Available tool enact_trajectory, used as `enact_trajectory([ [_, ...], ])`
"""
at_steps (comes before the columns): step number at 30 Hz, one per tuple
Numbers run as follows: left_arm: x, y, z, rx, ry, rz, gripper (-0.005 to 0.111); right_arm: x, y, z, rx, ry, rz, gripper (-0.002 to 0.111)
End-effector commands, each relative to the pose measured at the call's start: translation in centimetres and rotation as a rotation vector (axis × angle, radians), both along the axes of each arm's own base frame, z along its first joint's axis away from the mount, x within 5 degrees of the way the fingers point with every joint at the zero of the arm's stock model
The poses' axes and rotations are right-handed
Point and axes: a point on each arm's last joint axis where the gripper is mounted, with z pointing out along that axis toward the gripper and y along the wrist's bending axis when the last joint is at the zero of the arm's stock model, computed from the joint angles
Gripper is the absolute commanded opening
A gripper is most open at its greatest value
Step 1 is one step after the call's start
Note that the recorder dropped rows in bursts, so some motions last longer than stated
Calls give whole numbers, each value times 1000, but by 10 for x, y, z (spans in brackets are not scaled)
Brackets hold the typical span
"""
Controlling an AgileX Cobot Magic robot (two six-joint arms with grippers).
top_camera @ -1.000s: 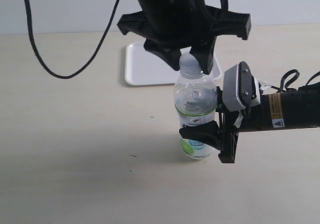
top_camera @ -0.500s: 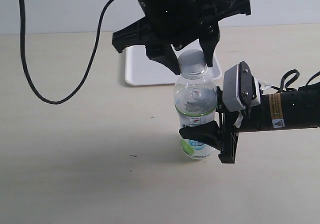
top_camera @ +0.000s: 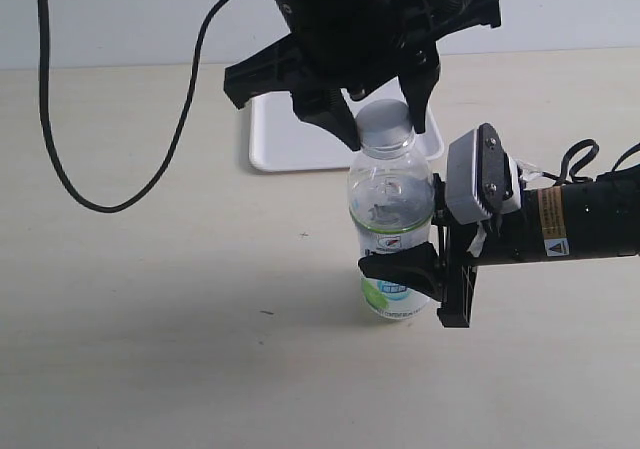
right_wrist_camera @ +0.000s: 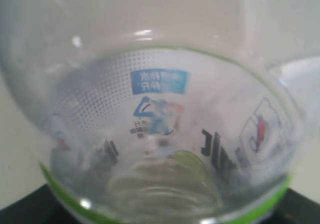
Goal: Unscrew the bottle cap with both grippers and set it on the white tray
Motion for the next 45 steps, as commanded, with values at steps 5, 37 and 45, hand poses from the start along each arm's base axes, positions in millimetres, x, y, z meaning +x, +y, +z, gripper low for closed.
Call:
enact_trajectory([
  [5,0,2,2,-19,68,199,0,-3,-4,-11,-101,37,2,0],
  [37,43,42,45,80,-296,72,0,-3,-6,-13,-119,67,-26,0],
  [45,78,67,16,343,-400,-27,0,-2,-6,-13,-94,113,-62,0],
])
